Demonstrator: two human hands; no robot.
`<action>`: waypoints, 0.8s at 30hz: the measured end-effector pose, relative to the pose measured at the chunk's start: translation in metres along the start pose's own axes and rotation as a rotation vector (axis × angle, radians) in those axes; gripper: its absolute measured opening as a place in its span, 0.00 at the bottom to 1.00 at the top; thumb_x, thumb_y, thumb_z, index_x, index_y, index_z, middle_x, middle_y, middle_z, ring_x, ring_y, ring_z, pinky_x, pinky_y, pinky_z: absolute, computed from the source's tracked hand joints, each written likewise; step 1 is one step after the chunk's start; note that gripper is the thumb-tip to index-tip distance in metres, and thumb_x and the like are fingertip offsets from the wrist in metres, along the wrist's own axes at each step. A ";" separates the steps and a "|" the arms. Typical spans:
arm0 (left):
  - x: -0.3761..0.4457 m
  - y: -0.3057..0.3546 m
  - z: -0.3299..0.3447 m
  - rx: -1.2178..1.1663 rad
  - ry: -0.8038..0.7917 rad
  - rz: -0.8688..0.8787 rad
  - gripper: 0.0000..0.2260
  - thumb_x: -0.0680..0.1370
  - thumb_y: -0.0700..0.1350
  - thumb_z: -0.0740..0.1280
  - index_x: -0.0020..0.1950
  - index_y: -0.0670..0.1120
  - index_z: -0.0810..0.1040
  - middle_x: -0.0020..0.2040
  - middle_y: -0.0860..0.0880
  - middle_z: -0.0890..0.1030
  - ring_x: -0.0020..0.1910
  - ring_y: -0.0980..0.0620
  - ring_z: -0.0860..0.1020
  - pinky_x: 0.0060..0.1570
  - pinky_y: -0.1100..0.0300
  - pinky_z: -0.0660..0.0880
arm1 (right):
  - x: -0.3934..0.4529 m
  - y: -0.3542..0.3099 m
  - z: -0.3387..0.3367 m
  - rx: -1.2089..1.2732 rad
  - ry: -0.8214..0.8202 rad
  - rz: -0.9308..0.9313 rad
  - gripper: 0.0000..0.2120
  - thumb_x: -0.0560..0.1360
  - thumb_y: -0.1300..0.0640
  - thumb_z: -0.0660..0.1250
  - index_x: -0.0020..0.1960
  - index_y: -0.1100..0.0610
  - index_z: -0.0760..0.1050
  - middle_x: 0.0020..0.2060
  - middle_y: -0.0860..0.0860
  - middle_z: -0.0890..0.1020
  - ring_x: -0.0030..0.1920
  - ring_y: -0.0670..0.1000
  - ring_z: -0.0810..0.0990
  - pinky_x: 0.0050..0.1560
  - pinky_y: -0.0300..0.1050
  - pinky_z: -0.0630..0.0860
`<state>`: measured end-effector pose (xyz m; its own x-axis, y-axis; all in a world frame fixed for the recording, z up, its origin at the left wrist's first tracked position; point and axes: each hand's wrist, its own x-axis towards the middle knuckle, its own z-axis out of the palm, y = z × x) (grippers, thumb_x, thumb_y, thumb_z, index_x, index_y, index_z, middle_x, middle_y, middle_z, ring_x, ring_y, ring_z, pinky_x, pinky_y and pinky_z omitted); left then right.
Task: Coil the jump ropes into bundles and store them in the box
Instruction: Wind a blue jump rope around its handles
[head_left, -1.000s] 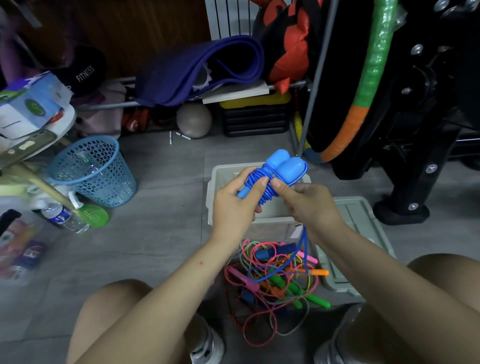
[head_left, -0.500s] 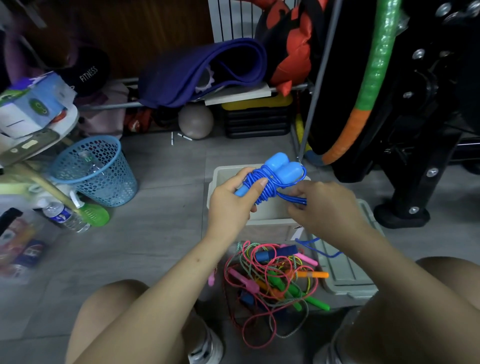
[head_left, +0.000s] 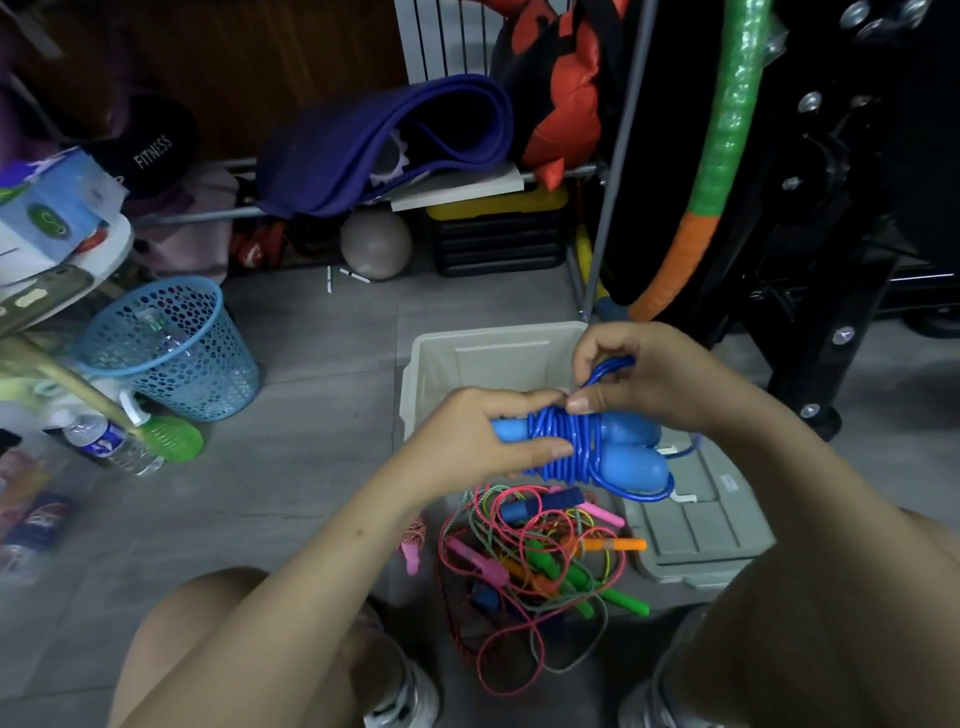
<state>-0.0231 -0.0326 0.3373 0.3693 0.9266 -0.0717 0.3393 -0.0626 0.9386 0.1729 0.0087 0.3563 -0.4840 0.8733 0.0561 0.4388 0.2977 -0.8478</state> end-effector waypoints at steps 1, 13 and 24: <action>-0.002 0.002 0.000 -0.022 0.010 0.015 0.16 0.65 0.52 0.75 0.46 0.71 0.79 0.44 0.58 0.84 0.33 0.58 0.80 0.32 0.67 0.75 | 0.002 0.001 -0.002 0.141 -0.065 0.025 0.12 0.61 0.52 0.77 0.36 0.53 0.75 0.31 0.52 0.79 0.35 0.47 0.75 0.40 0.43 0.71; -0.014 0.003 -0.010 -0.163 0.059 0.042 0.14 0.64 0.46 0.73 0.47 0.61 0.82 0.31 0.53 0.80 0.22 0.60 0.72 0.23 0.70 0.68 | 0.006 0.010 0.008 0.655 -0.163 0.258 0.09 0.64 0.57 0.72 0.37 0.62 0.75 0.29 0.52 0.79 0.29 0.47 0.77 0.32 0.37 0.74; -0.009 -0.009 -0.030 -0.193 0.181 0.022 0.12 0.68 0.45 0.70 0.51 0.52 0.80 0.24 0.53 0.76 0.20 0.56 0.71 0.20 0.68 0.64 | -0.001 0.011 0.015 0.565 -0.220 0.099 0.39 0.58 0.32 0.74 0.61 0.56 0.75 0.60 0.56 0.80 0.61 0.54 0.77 0.63 0.51 0.73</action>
<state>-0.0555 -0.0293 0.3393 0.2080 0.9781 -0.0050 0.1550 -0.0279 0.9875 0.1671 0.0058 0.3390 -0.6327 0.7684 -0.0958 0.0496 -0.0832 -0.9953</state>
